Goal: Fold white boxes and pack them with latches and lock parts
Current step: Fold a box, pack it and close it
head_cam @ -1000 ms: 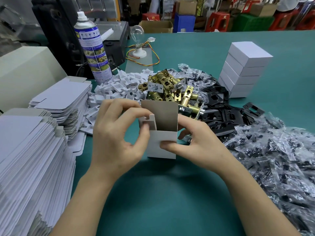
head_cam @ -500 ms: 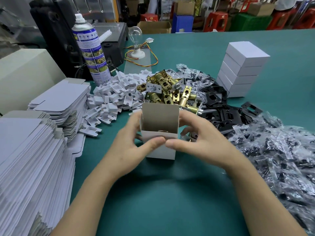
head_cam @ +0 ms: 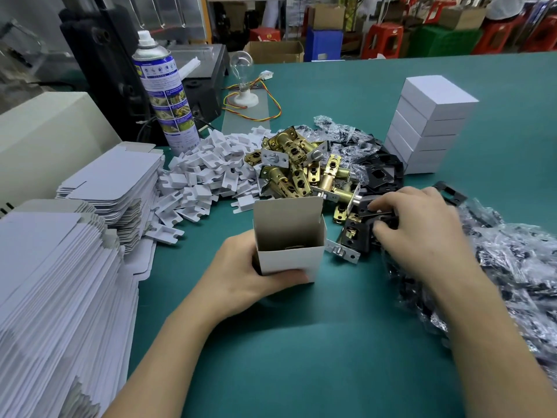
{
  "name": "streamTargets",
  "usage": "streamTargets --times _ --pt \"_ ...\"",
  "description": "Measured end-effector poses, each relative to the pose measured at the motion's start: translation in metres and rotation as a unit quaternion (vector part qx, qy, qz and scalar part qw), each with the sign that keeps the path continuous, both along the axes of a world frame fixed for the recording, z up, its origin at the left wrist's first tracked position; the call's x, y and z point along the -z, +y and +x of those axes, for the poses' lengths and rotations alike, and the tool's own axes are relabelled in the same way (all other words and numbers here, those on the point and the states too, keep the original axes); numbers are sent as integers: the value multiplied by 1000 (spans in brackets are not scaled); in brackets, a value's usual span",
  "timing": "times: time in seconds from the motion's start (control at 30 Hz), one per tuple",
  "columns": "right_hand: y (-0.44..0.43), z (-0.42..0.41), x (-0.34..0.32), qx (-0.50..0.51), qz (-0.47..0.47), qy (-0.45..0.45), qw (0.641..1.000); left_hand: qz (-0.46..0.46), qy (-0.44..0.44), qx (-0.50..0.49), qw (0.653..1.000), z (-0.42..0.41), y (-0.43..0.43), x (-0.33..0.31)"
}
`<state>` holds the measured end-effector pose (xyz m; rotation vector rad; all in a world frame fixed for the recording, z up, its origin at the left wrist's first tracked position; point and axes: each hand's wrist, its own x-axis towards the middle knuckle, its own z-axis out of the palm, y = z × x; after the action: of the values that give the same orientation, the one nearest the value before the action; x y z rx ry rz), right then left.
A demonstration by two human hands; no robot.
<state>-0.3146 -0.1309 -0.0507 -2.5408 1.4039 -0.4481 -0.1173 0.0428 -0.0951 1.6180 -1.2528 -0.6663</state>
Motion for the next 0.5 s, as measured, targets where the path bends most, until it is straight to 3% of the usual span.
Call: streamTargets --times 0.37,0.5 --pt "-5 -5 -2 18 34 91 995 11 0 6 1000 1 -2 3" --pt "-6 -6 0 23 31 75 996 11 3 8 1000 2 -2 3"
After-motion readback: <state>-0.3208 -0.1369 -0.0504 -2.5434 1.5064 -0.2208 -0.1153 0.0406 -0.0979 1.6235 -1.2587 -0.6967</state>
